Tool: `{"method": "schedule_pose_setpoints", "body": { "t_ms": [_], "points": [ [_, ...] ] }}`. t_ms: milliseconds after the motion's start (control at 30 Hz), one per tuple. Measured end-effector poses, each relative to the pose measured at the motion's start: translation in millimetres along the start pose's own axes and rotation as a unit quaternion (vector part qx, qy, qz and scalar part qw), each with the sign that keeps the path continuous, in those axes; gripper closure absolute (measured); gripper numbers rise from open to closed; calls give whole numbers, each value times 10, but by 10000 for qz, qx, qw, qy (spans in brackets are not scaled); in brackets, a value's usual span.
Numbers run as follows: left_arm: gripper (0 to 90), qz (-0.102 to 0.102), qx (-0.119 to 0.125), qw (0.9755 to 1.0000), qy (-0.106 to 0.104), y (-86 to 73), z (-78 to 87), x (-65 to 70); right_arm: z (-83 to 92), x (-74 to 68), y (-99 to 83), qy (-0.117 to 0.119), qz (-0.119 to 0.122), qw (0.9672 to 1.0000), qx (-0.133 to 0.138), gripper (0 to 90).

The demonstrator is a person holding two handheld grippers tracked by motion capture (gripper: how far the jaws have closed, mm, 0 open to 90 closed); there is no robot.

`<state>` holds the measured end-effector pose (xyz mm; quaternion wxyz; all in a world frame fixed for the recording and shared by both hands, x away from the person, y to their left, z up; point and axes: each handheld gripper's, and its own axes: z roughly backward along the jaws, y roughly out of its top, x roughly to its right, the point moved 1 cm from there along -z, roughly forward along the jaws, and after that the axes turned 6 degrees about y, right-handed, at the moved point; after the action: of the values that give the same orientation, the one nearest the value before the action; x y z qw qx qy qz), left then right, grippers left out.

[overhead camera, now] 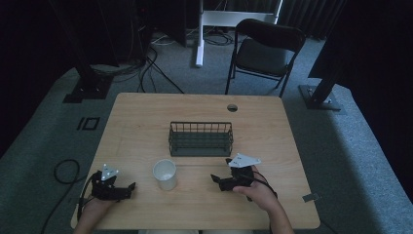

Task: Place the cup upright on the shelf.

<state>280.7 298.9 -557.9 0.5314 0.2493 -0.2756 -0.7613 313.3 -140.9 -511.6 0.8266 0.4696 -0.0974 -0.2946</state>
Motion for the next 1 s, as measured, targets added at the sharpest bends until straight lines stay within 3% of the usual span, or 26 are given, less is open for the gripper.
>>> {"method": "schedule_pose_setpoints", "body": {
  "t_ms": [467,733,1000],
  "points": [
    [1,0,1,10000,0,0,0,0,-224,-208,63,355,244,9990,-104,138],
    [1,0,0,10000,0,0,0,0,-316,-326,116,634,426,9971,18,138],
    [1,0,1,10000,-1,0,0,0,-405,-395,167,743,485,9960,49,138]
  ]
}}
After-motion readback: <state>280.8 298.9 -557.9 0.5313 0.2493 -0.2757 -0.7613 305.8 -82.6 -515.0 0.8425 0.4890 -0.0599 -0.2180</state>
